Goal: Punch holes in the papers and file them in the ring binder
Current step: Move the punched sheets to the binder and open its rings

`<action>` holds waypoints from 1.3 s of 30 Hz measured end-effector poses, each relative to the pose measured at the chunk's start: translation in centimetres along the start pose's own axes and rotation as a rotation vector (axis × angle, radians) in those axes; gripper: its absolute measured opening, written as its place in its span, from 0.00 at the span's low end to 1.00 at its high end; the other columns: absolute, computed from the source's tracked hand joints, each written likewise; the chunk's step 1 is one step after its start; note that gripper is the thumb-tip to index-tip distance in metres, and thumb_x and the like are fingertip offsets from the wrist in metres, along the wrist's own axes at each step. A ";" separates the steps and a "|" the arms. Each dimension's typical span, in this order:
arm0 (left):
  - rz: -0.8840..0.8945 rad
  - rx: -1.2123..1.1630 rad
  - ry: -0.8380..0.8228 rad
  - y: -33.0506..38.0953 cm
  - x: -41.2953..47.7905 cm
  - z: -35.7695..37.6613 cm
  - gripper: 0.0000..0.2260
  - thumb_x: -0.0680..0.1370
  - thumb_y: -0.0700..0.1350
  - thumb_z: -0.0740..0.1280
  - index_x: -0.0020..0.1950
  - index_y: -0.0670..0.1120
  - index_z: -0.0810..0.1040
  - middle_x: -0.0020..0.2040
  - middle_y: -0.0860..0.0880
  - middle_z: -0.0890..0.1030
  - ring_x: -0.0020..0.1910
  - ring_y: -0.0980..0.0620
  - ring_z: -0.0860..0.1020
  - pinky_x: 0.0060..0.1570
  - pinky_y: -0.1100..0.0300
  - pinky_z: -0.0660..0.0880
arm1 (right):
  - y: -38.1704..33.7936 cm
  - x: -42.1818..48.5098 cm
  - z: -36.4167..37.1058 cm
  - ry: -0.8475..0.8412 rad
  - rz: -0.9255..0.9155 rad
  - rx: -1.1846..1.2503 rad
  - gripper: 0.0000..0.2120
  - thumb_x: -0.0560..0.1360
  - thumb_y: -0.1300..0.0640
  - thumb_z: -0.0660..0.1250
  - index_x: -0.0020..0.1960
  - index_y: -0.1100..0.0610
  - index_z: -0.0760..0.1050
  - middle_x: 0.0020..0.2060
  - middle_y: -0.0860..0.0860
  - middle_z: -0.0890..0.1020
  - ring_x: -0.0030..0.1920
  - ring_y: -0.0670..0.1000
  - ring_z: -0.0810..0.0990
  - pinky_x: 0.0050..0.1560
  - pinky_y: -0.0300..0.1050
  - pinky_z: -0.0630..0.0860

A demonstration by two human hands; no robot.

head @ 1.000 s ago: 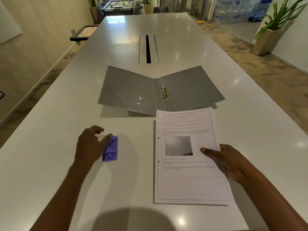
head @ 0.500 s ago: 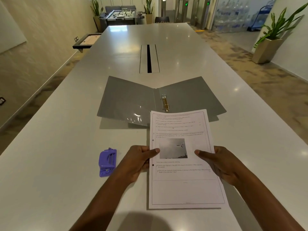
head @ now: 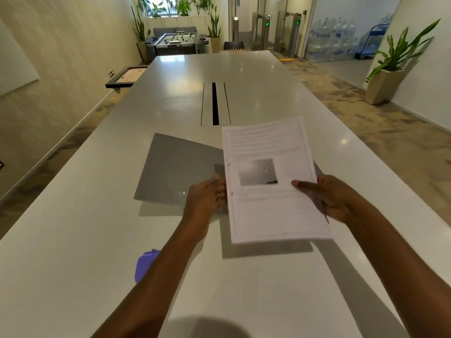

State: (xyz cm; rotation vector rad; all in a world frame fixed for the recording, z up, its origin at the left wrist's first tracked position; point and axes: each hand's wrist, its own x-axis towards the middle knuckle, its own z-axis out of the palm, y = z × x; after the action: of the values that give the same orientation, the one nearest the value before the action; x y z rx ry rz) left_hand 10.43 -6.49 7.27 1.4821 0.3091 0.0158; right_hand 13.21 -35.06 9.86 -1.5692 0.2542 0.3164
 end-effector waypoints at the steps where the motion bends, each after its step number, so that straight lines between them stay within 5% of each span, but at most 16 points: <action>1: 0.101 0.209 0.047 0.1 0.9 0.4 0.13 0.85 0.46 0.66 0.61 0.40 0.85 0.51 0.44 0.89 0.48 0.49 0.87 0.55 0.54 0.83 | -0.9 1.4 -0.6 0.027 -0.012 0.013 0.19 0.75 0.60 0.76 0.63 0.68 0.80 0.59 0.67 0.84 0.59 0.67 0.84 0.61 0.60 0.82; 3: 0.231 0.628 0.063 -0.4 2.9 1.5 0.16 0.84 0.44 0.67 0.71 0.43 0.80 0.65 0.43 0.84 0.62 0.45 0.84 0.63 0.56 0.78 | -1.8 4.5 -1.8 0.072 -0.025 -0.012 0.36 0.61 0.49 0.87 0.61 0.67 0.81 0.62 0.70 0.82 0.63 0.72 0.81 0.67 0.68 0.76; 4: 0.229 0.740 0.035 -0.7 4.0 2.0 0.21 0.83 0.46 0.68 0.76 0.43 0.75 0.72 0.42 0.80 0.68 0.43 0.80 0.68 0.54 0.75 | -1.6 6.5 -2.8 0.085 -0.025 -0.042 0.42 0.54 0.44 0.89 0.59 0.67 0.82 0.60 0.71 0.82 0.59 0.71 0.82 0.66 0.64 0.76; 8: 0.174 1.103 -0.073 -2.8 7.9 4.1 0.42 0.79 0.62 0.70 0.84 0.41 0.58 0.85 0.38 0.58 0.85 0.40 0.55 0.82 0.45 0.55 | -0.8 10.5 -5.3 0.151 0.060 -0.155 0.47 0.53 0.42 0.87 0.59 0.73 0.78 0.46 0.67 0.80 0.46 0.62 0.74 0.52 0.57 0.74; 11: 0.122 1.280 -0.122 -4.4 9.5 4.8 0.53 0.74 0.73 0.66 0.86 0.42 0.51 0.86 0.39 0.49 0.86 0.41 0.45 0.82 0.43 0.43 | 3.3 15.1 -9.2 0.118 0.134 -0.197 0.48 0.44 0.39 0.88 0.51 0.71 0.78 0.47 0.73 0.80 0.43 0.63 0.75 0.61 0.71 0.75; 14: 0.101 1.421 -0.148 -6.0 10.3 5.0 0.56 0.72 0.78 0.61 0.86 0.43 0.47 0.87 0.40 0.45 0.86 0.43 0.42 0.81 0.43 0.37 | 7.7 18.9 -12.7 0.084 0.144 -0.178 0.55 0.40 0.39 0.89 0.57 0.71 0.80 0.61 0.77 0.76 0.49 0.71 0.80 0.60 0.86 0.66; 16: 0.110 1.458 -0.134 -6.7 10.6 5.0 0.55 0.72 0.79 0.59 0.86 0.45 0.48 0.87 0.41 0.45 0.86 0.43 0.41 0.81 0.42 0.35 | 7.4 16.9 -11.5 0.082 0.190 -0.177 0.51 0.44 0.42 0.90 0.58 0.71 0.80 0.62 0.76 0.77 0.56 0.76 0.81 0.59 0.87 0.66; 19: 0.125 1.479 -0.132 -7.2 10.7 4.7 0.56 0.71 0.81 0.57 0.86 0.46 0.47 0.87 0.42 0.44 0.86 0.44 0.40 0.80 0.42 0.35 | 6.4 14.5 -9.8 0.151 0.187 -0.192 0.36 0.56 0.50 0.87 0.58 0.67 0.81 0.53 0.68 0.86 0.56 0.72 0.84 0.61 0.72 0.78; 23: 0.126 1.490 -0.142 -7.5 10.2 4.4 0.56 0.71 0.81 0.57 0.86 0.47 0.47 0.87 0.43 0.43 0.86 0.45 0.39 0.80 0.43 0.34 | 7.3 14.3 -10.2 0.154 0.195 -0.196 0.40 0.48 0.41 0.89 0.52 0.63 0.83 0.55 0.70 0.84 0.60 0.74 0.81 0.61 0.78 0.75; 25: 0.137 1.488 -0.142 -7.7 9.3 4.2 0.55 0.71 0.81 0.57 0.86 0.47 0.47 0.87 0.43 0.43 0.86 0.45 0.39 0.81 0.43 0.34 | 5.9 11.4 -8.5 0.199 0.174 -0.237 0.24 0.63 0.50 0.86 0.51 0.62 0.83 0.51 0.67 0.86 0.55 0.69 0.84 0.63 0.65 0.80; 27: 0.145 1.486 -0.142 -7.8 8.0 3.9 0.55 0.71 0.81 0.58 0.86 0.48 0.47 0.87 0.43 0.43 0.86 0.45 0.40 0.81 0.43 0.35 | 5.9 9.9 -8.1 0.219 0.170 -0.220 0.13 0.71 0.56 0.81 0.50 0.62 0.83 0.52 0.68 0.86 0.50 0.61 0.84 0.54 0.52 0.78; 31: 0.135 1.467 -0.146 -7.9 4.1 3.6 0.54 0.72 0.79 0.59 0.86 0.48 0.47 0.87 0.44 0.43 0.86 0.46 0.39 0.81 0.43 0.35 | 7.3 6.9 -8.4 0.196 0.186 -0.196 0.17 0.70 0.55 0.82 0.53 0.64 0.84 0.52 0.68 0.86 0.51 0.66 0.85 0.58 0.57 0.81; 33: 0.127 1.462 -0.150 -8.0 1.9 3.4 0.54 0.72 0.79 0.58 0.87 0.48 0.46 0.87 0.44 0.42 0.85 0.46 0.38 0.82 0.43 0.35 | 7.4 4.9 -8.1 0.202 0.175 -0.202 0.18 0.73 0.57 0.79 0.58 0.66 0.82 0.49 0.64 0.87 0.44 0.60 0.85 0.47 0.48 0.80; 36: 0.119 1.456 -0.150 -8.4 -1.3 3.2 0.53 0.73 0.79 0.56 0.87 0.49 0.45 0.87 0.44 0.40 0.85 0.46 0.37 0.82 0.42 0.35 | 7.8 1.8 -7.8 0.204 0.178 -0.214 0.14 0.76 0.60 0.77 0.57 0.67 0.81 0.29 0.50 0.85 0.27 0.44 0.81 0.27 0.37 0.74; 39: 0.100 1.482 -0.161 -8.8 -4.2 2.7 0.52 0.73 0.80 0.53 0.86 0.49 0.42 0.86 0.45 0.37 0.84 0.46 0.34 0.82 0.42 0.34 | 8.8 -1.0 -7.8 0.201 0.162 -0.190 0.13 0.76 0.60 0.77 0.56 0.66 0.82 0.35 0.51 0.87 0.33 0.47 0.84 0.31 0.39 0.75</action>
State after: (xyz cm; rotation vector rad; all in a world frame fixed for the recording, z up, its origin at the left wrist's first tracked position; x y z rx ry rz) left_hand 5.38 -10.78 -0.39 2.9438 0.0712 -0.3128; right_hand 9.46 -43.08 2.04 -1.7749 0.5214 0.3158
